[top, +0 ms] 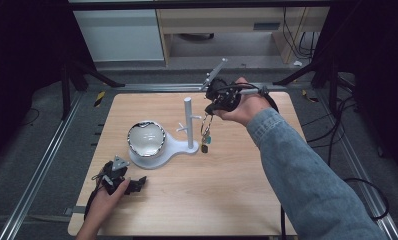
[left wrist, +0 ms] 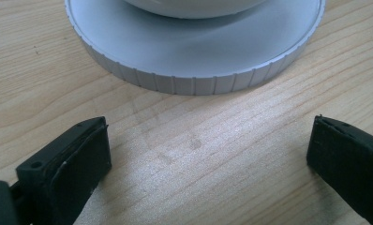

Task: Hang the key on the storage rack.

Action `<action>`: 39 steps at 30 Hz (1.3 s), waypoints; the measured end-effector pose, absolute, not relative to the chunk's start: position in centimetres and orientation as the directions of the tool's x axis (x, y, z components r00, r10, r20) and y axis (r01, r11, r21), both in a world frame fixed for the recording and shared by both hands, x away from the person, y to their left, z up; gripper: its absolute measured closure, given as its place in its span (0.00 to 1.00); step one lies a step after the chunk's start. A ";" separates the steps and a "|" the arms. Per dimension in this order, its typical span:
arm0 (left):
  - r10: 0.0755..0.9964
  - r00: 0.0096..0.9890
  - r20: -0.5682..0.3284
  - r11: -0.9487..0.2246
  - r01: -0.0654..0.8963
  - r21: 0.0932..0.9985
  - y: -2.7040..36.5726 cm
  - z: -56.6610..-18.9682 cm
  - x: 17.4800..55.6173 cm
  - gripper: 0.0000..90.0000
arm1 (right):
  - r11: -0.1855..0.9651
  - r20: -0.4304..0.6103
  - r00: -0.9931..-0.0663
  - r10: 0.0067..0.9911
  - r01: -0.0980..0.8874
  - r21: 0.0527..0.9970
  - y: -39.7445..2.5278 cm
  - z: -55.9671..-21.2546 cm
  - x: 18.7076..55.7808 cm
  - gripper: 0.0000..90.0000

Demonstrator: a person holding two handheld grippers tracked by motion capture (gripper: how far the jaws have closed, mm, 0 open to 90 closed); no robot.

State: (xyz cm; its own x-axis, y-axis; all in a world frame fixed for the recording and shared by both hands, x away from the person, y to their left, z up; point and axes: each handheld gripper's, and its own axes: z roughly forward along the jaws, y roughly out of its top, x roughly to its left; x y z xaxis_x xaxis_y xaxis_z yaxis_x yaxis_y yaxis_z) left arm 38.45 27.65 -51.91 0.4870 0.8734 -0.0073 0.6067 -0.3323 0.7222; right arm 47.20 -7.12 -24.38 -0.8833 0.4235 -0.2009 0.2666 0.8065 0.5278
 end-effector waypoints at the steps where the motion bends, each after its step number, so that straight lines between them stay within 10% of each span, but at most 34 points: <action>1: 0.873 0.487 -0.008 -0.332 0.607 0.722 27.7 -51.9 38.5 0.00 | 0.810 -0.203 -0.885 0.420 0.264 0.524 -6.9 -24.3 47.3 0.99; 39: 0.872 0.489 -0.006 -0.335 0.607 0.720 27.7 -51.9 38.4 0.00 | 0.824 -0.195 -0.894 0.404 0.264 0.501 -3.8 -25.1 49.6 0.98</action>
